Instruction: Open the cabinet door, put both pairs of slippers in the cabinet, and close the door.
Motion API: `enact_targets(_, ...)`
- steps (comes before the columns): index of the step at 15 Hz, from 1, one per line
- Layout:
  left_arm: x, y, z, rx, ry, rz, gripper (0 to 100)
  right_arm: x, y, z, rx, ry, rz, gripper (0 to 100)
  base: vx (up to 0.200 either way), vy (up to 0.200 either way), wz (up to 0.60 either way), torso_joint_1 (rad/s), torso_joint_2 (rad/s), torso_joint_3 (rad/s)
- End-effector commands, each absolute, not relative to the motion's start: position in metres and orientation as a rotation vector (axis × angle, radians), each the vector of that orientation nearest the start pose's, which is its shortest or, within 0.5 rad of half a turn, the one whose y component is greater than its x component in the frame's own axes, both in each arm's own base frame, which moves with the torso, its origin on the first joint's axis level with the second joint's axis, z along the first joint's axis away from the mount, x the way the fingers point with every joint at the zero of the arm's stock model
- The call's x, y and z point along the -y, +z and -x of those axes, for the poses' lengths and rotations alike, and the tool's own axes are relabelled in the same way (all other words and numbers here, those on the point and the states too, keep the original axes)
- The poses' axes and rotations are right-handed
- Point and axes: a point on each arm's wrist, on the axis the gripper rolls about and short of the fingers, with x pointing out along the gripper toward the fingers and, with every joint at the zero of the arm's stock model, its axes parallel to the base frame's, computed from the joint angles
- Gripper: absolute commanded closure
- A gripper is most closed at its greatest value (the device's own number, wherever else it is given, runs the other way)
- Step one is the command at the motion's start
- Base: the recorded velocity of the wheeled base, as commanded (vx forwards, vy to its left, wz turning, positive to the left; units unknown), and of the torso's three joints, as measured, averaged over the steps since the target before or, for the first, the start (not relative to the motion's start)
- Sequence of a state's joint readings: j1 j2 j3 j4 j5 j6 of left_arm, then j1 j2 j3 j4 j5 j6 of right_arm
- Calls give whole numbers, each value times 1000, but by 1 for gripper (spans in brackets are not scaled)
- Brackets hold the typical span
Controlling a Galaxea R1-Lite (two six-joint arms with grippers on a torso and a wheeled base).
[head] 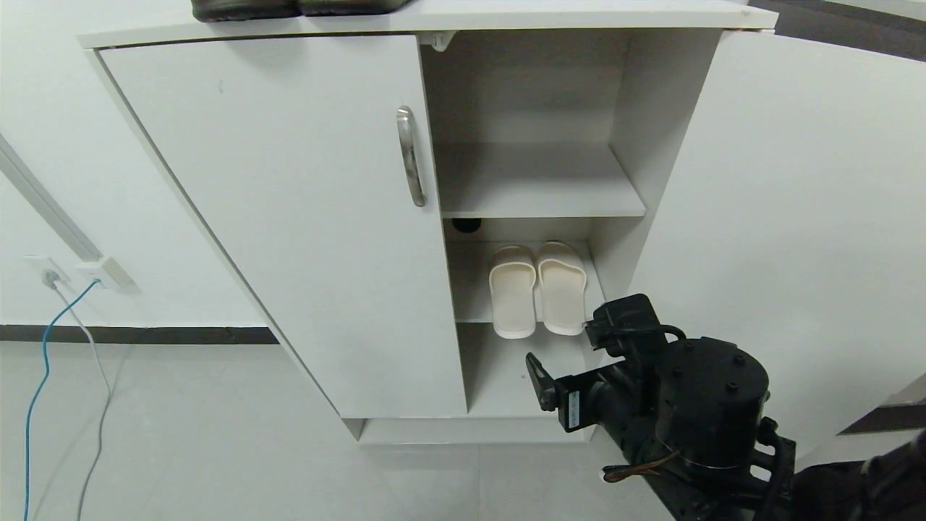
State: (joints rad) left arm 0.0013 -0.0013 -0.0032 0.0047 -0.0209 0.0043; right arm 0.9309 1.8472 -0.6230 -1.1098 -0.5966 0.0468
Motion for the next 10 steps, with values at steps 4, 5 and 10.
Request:
enact_targets(4,0,76,23,-1,-18,-5,100,-242,137,-193,-95,340,42,0,0,0,0,5,4,188)
enact_targets(5,0,76,23,-1,-18,-5,100,-242,136,-194,-97,338,43,0,0,0,0,12,-2,193)
enact_targets(10,0,76,23,-1,-18,-5,100,-243,130,-195,-111,337,52,0,0,0,0,3,3,201)
